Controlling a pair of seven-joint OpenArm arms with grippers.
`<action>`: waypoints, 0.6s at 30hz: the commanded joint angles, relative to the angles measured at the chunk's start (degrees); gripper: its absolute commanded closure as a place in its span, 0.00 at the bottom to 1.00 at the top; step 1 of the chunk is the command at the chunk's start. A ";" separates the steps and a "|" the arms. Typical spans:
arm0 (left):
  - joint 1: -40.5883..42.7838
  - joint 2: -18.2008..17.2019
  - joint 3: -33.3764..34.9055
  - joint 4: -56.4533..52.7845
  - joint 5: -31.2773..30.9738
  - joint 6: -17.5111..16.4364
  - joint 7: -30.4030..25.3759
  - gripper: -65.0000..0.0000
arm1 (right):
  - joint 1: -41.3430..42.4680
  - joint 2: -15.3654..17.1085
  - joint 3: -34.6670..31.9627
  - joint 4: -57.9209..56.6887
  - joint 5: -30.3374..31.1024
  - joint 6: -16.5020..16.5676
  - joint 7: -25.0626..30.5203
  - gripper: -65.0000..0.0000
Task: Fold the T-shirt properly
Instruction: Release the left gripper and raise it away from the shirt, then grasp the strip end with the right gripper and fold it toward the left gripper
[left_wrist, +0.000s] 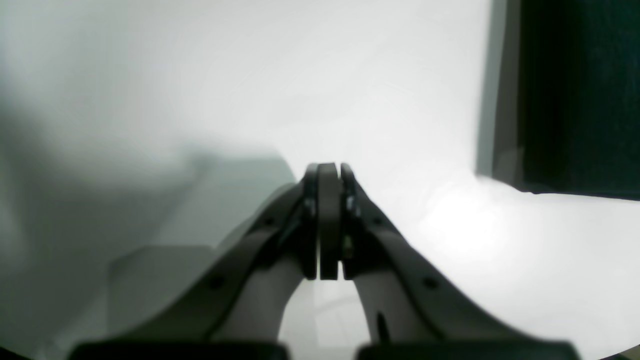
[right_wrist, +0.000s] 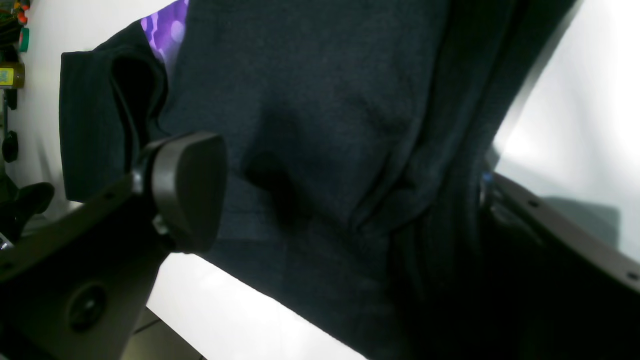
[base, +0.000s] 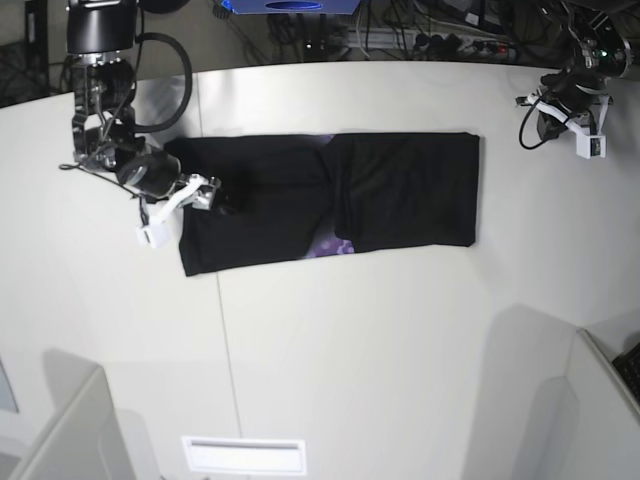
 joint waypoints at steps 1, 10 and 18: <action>-0.38 -0.80 -0.20 0.88 -0.62 -0.05 -0.92 1.00 | 0.61 0.66 0.18 -0.98 -1.53 -0.88 -1.12 0.13; -0.56 -0.97 2.88 1.06 -0.62 -0.05 -0.92 1.00 | 1.58 0.31 0.18 -5.28 -1.44 -0.88 0.90 0.57; -0.91 -1.24 3.76 0.97 -0.62 0.04 -0.92 1.00 | 1.76 0.22 0.27 -5.37 -1.09 -0.88 1.25 1.00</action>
